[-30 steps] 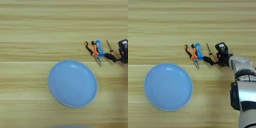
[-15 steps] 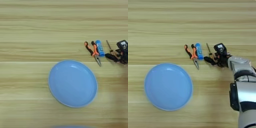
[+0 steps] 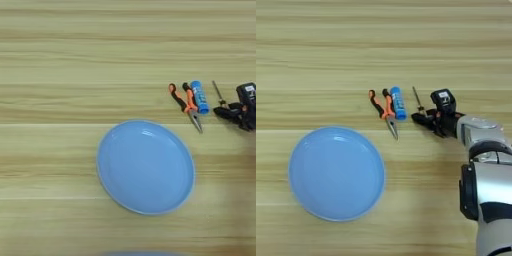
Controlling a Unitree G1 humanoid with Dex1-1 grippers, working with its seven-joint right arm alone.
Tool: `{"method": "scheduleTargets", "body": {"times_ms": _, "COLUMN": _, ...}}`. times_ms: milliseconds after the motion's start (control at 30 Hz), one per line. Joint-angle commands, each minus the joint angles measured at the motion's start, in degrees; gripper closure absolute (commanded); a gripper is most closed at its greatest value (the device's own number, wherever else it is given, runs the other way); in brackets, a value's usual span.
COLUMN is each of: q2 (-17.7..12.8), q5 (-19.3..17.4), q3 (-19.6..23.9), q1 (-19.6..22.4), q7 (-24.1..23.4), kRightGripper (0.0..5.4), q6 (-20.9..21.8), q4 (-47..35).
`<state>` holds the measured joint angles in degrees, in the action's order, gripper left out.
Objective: Move the objects on the table
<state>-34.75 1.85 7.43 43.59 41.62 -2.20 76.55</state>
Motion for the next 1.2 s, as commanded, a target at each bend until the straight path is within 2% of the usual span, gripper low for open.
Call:
{"method": "scheduleTargets", "body": {"times_ms": 33, "q2": -1.26, "q5": 0.3, "q3": 0.02, "q1": 1.73, "q7": -1.23, "kRightGripper": 3.49, "q6": -1.54, "q4": -0.95}}
{"method": "scheduleTargets", "body": {"times_ms": 367, "q2": -1.07, "q5": -0.02, "q3": 0.09, "q1": 1.47, "q7": -1.43, "kRightGripper": 4.5, "q6": -1.97, "q4": -0.86}}
{"method": "scheduleTargets", "body": {"times_ms": 767, "q2": -1.13, "q5": -0.64, "q3": 1.16, "q1": 2.18, "q7": -3.68, "kRightGripper": 4.51, "q6": -1.99, "q4": -0.93}}
{"method": "scheduleTargets", "body": {"times_ms": 1067, "q2": -1.43, "q5": -2.01, "q3": 2.97, "q1": 4.69, "q7": -5.9, "kRightGripper": 4.51, "q6": -1.34, "q4": -1.89}}
{"method": "scheduleTargets", "body": {"times_ms": 1200, "q2": -1.37, "q5": -2.51, "q3": 3.32, "q1": 6.26, "q7": -5.02, "kRightGripper": 4.51, "q6": -0.48, "q4": -3.32}}
